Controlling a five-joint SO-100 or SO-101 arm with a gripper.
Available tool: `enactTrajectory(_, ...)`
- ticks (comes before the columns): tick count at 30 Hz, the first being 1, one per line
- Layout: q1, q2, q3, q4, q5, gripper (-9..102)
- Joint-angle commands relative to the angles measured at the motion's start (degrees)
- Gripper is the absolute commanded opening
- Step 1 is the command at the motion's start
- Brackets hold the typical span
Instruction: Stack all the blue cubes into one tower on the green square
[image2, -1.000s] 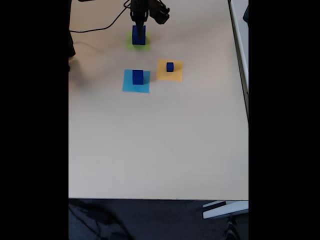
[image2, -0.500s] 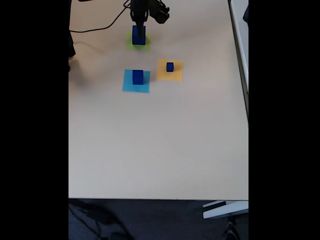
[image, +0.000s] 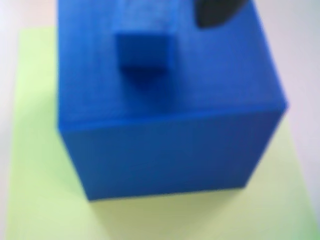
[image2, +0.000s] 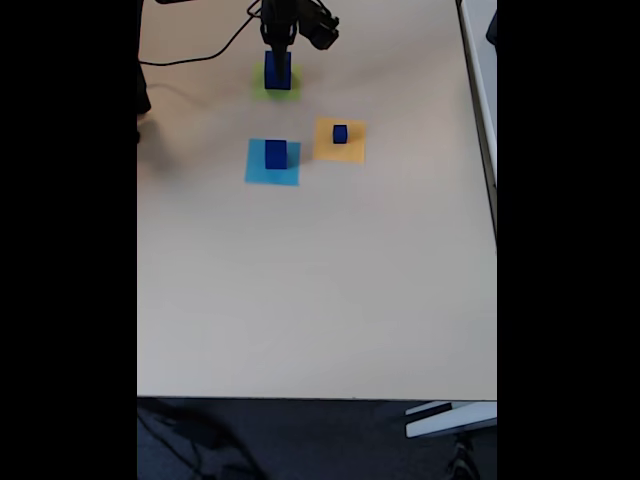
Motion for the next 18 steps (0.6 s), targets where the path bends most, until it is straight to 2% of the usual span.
enactTrajectory(1,0.2,0.7,-2.6,0.1,0.3,33)
enactTrajectory(11,0.2,-0.3,-2.5,0.0,0.4,32)
enactTrajectory(18,0.4,-0.1,-1.8,0.0,0.2,28)
